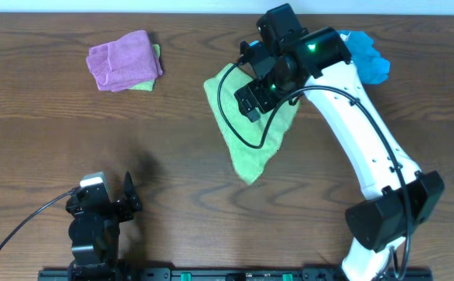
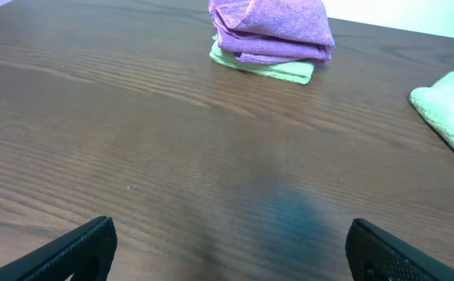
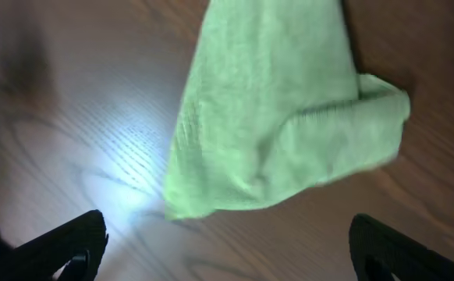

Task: Fold the cloth
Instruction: 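Drag the green cloth left to the table center with the right gripper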

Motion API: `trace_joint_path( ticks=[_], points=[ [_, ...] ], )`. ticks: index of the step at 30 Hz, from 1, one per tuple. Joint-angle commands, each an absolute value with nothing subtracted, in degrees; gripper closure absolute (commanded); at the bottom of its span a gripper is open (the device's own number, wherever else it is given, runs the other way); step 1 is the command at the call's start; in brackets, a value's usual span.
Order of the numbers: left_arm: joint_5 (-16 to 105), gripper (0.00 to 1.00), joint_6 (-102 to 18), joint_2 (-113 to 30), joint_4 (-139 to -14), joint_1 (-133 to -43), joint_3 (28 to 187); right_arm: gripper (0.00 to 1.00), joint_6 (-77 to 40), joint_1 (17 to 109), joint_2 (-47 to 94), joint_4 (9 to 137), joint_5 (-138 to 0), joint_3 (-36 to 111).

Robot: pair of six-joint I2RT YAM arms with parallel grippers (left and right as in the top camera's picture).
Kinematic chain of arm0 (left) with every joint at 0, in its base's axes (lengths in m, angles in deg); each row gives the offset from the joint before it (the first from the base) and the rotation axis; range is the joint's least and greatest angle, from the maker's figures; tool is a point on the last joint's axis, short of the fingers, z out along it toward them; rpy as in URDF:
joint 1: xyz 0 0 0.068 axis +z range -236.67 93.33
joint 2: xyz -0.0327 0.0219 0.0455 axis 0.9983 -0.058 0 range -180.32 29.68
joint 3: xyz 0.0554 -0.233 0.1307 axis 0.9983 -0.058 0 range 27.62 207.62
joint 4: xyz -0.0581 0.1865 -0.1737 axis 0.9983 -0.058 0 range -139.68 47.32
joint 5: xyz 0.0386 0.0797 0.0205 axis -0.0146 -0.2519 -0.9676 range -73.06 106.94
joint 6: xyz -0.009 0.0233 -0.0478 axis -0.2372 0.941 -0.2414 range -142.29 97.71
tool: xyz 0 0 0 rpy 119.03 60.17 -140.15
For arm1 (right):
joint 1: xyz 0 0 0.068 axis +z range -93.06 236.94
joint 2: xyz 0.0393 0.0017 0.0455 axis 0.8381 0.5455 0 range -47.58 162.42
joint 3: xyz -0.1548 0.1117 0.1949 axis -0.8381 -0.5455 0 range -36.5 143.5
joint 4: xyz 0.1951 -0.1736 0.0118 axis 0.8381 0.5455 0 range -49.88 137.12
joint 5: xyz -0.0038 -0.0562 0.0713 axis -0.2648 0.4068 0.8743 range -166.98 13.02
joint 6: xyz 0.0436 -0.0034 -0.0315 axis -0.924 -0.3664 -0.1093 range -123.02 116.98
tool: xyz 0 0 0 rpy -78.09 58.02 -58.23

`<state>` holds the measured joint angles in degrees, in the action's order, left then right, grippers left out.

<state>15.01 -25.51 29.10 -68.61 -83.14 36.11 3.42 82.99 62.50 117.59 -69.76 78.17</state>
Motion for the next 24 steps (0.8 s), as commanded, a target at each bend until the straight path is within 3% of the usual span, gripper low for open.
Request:
trace_joint_path(
  ticks=[1, 8, 9, 11, 12, 24],
  points=[
    [14.42, 0.05, -26.14, 29.42, -68.83, -83.32, 35.06, 0.01, 2.76, 82.83, 61.84, 117.54, -73.23, 78.32],
    [14.42, 0.05, -26.14, 29.42, -68.83, -83.32, 35.06, 0.01, 1.65, 81.91, 62.06, 111.23, -76.45, 71.39],
    [14.42, 0.05, -26.14, 29.42, -68.83, -83.32, 35.06, 0.10, 0.99, 81.50, 62.06, 109.65, -76.62, 69.23],
    [14.42, 0.05, -26.14, 29.42, -68.83, -83.32, 35.06, 0.81, -0.08, 80.41, 62.06, 106.07, -76.60, 64.11],
    [14.39, 0.05, -26.14, 29.42, -68.83, -83.32, 35.06, 0.96, -0.49, 79.93, 62.06, 104.74, -76.58, 62.17],
    [14.42, 0.05, -26.14, 29.42, -68.83, -83.32, 35.06, 0.98, -2.15, 72.67, 63.22, 90.77, -76.51, 46.83]
  ],
)
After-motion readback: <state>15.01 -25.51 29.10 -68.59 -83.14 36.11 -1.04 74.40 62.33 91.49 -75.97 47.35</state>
